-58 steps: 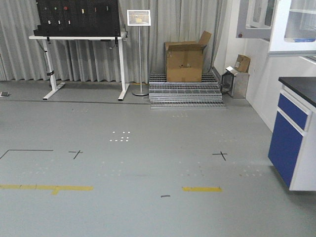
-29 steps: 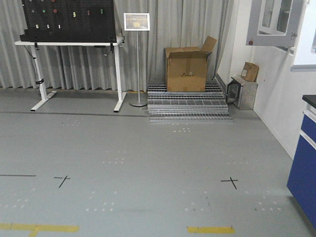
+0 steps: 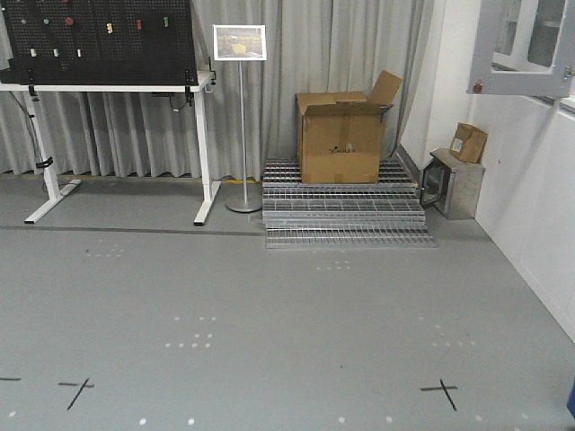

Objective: Sort red and green spoons into left cabinet
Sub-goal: 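Drive the base toward the open white cabinet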

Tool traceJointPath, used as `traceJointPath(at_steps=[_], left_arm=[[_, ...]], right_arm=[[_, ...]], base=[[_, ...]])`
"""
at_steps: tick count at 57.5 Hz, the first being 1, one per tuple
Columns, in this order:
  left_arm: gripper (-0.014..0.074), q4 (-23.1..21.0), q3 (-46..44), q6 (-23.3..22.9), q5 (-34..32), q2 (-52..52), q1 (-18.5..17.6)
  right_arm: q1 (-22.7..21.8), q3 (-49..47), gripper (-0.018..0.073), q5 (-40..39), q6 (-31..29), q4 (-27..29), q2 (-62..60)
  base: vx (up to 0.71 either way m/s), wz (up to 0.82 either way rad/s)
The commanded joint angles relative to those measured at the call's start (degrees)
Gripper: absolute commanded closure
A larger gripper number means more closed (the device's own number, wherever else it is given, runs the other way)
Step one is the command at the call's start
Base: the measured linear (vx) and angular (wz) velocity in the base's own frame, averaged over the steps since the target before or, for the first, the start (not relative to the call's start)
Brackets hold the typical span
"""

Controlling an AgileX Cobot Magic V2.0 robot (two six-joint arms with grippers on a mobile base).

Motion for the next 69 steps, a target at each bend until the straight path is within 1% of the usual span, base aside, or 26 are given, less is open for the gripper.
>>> traceJointPath(at_steps=[1, 36, 69], left_arm=[[0.0597, -0.91, -1.61, -0.39, -2.04, 0.12, -0.36], [0.0597, -0.91, -1.61, -0.39, -2.04, 0.12, -0.36], [0.0597, -0.91, -1.61, -0.39, -2.04, 0.12, -0.36]], right_arm=[[-0.22, -1.52, 0.0564, -4.70, -0.14, 0.12, 0.33], [-0.22, -1.52, 0.0564, -4.68, -0.14, 0.12, 0.33], [-0.22, -1.52, 0.0564, -4.68, -0.14, 0.12, 0.33]], base=[[0.63, 0.00], [0.62, 0.00], [0.57, -0.08]])
